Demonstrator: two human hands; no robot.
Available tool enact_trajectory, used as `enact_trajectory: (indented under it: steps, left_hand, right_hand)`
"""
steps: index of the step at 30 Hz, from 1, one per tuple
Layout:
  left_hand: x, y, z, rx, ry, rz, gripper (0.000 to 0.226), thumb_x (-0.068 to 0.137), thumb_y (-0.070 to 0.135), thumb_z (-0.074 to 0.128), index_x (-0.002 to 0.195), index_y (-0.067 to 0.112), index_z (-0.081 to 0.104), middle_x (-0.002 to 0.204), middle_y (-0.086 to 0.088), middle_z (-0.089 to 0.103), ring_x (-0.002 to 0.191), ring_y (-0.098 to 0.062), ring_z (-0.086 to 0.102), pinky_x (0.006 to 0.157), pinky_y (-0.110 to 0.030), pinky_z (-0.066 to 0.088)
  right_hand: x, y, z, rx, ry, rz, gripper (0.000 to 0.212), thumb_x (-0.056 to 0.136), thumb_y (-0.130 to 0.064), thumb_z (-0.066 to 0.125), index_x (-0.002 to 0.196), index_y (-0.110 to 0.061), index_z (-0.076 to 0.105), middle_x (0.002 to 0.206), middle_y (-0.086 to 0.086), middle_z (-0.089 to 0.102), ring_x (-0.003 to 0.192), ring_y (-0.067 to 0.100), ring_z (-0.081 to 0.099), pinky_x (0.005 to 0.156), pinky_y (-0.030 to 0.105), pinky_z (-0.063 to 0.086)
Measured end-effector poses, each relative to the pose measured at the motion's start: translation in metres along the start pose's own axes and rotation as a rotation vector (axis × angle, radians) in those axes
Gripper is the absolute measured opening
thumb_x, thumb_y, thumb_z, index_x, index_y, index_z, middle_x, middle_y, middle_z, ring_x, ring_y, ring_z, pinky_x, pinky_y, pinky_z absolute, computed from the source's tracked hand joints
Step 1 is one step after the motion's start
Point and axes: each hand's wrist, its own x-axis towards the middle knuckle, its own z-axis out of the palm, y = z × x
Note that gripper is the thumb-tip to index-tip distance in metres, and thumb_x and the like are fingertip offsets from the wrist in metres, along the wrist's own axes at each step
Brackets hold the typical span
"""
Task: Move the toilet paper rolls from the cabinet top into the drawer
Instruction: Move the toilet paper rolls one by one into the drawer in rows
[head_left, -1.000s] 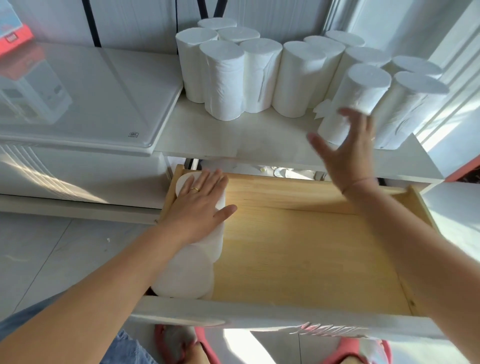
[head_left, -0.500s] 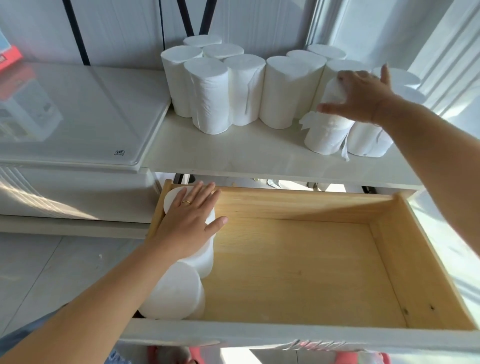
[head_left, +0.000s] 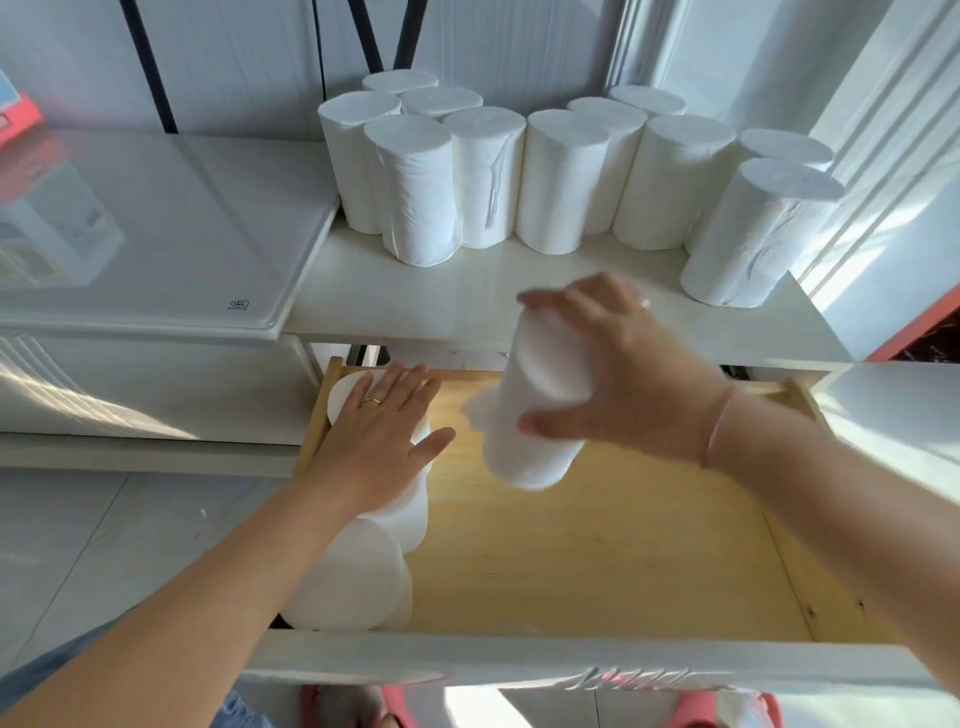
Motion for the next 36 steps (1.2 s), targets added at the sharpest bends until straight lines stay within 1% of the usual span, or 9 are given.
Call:
enact_trajectory:
  steps: [4, 8, 13, 16, 22, 24, 28, 33, 36]
  left_hand:
    - [-0.001, 0.0, -0.003, -0.019, -0.01, 0.011, 0.08, 0.08, 0.068, 0.0, 0.149, 0.027, 0.003, 0.158, 0.01, -0.007, 0.142, -0.006, -0.017, 0.116, -0.033, -0.011]
    - [-0.002, 0.001, -0.004, -0.042, -0.012, 0.024, 0.073, 0.087, 0.065, 0.007, 0.149, 0.028, 0.002, 0.158, 0.011, -0.008, 0.141, -0.005, -0.02, 0.116, -0.034, -0.012]
    - [-0.002, 0.0, -0.004, -0.027, -0.027, 0.02, 0.073, 0.086, 0.065, 0.005, 0.149, 0.029, -0.001, 0.157, 0.012, -0.011, 0.14, -0.005, -0.021, 0.116, -0.034, -0.012]
    - [-0.002, 0.0, -0.003, -0.034, -0.029, 0.015, 0.073, 0.085, 0.065, 0.003, 0.149, 0.029, -0.001, 0.157, 0.013, -0.011, 0.14, -0.004, -0.021, 0.116, -0.034, -0.012]
    - [-0.001, -0.001, -0.002, -0.063, -0.022, 0.02, 0.07, 0.088, 0.065, 0.003, 0.148, 0.03, -0.001, 0.157, 0.012, -0.01, 0.14, -0.003, -0.021, 0.116, -0.033, -0.012]
    - [-0.001, -0.001, -0.002, -0.064, -0.017, 0.019, 0.071, 0.086, 0.066, 0.002, 0.148, 0.03, -0.002, 0.157, 0.012, -0.009, 0.14, -0.004, -0.02, 0.116, -0.033, -0.012]
    - [-0.002, -0.001, 0.0, -0.07, 0.011, 0.018, 0.073, 0.086, 0.067, 0.003, 0.148, 0.03, -0.003, 0.158, 0.01, -0.006, 0.141, -0.004, -0.018, 0.115, -0.032, -0.012]
    - [-0.001, -0.001, 0.0, -0.063, 0.017, 0.026, 0.074, 0.084, 0.068, 0.002, 0.148, 0.03, -0.004, 0.158, 0.01, -0.006, 0.141, -0.005, -0.018, 0.114, -0.032, -0.013]
    - [-0.002, 0.0, 0.0, -0.095, 0.021, 0.024, 0.074, 0.084, 0.068, 0.003, 0.148, 0.031, 0.001, 0.158, 0.011, -0.004, 0.141, -0.003, -0.016, 0.114, -0.031, -0.013]
  right_hand:
    - [-0.014, 0.005, 0.066, -0.038, -0.146, 0.174, 0.097, 0.058, -0.061, 0.074, 0.141, -0.038, 0.029, 0.129, 0.0, 0.032, 0.124, 0.024, 0.028, 0.104, 0.032, 0.033]
    - [-0.014, 0.017, 0.107, -0.185, -0.152, 0.347, 0.099, 0.068, -0.068, 0.063, 0.146, -0.03, 0.014, 0.134, 0.006, 0.024, 0.132, 0.034, 0.025, 0.103, 0.037, 0.038]
    - [-0.006, 0.035, 0.095, -0.158, -0.43, 0.394, 0.12, 0.058, -0.075, 0.066, 0.147, -0.041, -0.008, 0.143, 0.005, 0.018, 0.13, 0.037, 0.036, 0.099, 0.044, 0.043]
    - [-0.005, 0.046, 0.08, -0.02, -0.503, 0.442, 0.117, 0.056, -0.061, 0.078, 0.145, -0.043, 0.005, 0.136, 0.004, 0.034, 0.112, 0.032, 0.052, 0.091, 0.043, 0.049]
    - [0.01, 0.037, 0.102, 0.436, -0.235, 0.555, 0.078, 0.076, -0.048, 0.072, 0.138, -0.03, 0.027, 0.109, 0.011, 0.059, 0.072, 0.031, 0.071, 0.08, 0.047, 0.059]
    - [0.017, 0.036, 0.111, 0.661, -0.166, 0.635, 0.06, 0.084, -0.039, 0.067, 0.132, -0.025, 0.034, 0.093, 0.009, 0.063, 0.069, 0.03, 0.069, 0.08, 0.049, 0.059]
    - [0.026, 0.028, 0.127, 0.964, -0.171, 0.791, 0.054, 0.086, -0.036, 0.067, 0.125, -0.016, 0.036, 0.093, 0.008, 0.059, 0.07, 0.03, 0.07, 0.079, 0.042, 0.06]
    - [0.029, 0.027, 0.126, 0.963, -0.212, 0.754, 0.057, 0.086, -0.038, 0.067, 0.129, -0.014, 0.039, 0.094, 0.013, 0.065, 0.082, 0.033, 0.071, 0.084, 0.043, 0.059]
    - [0.027, 0.029, 0.108, 0.428, -0.25, 0.609, 0.057, 0.086, -0.056, 0.057, 0.122, -0.013, 0.047, 0.106, 0.008, 0.065, 0.095, 0.029, 0.068, 0.084, 0.04, 0.054]
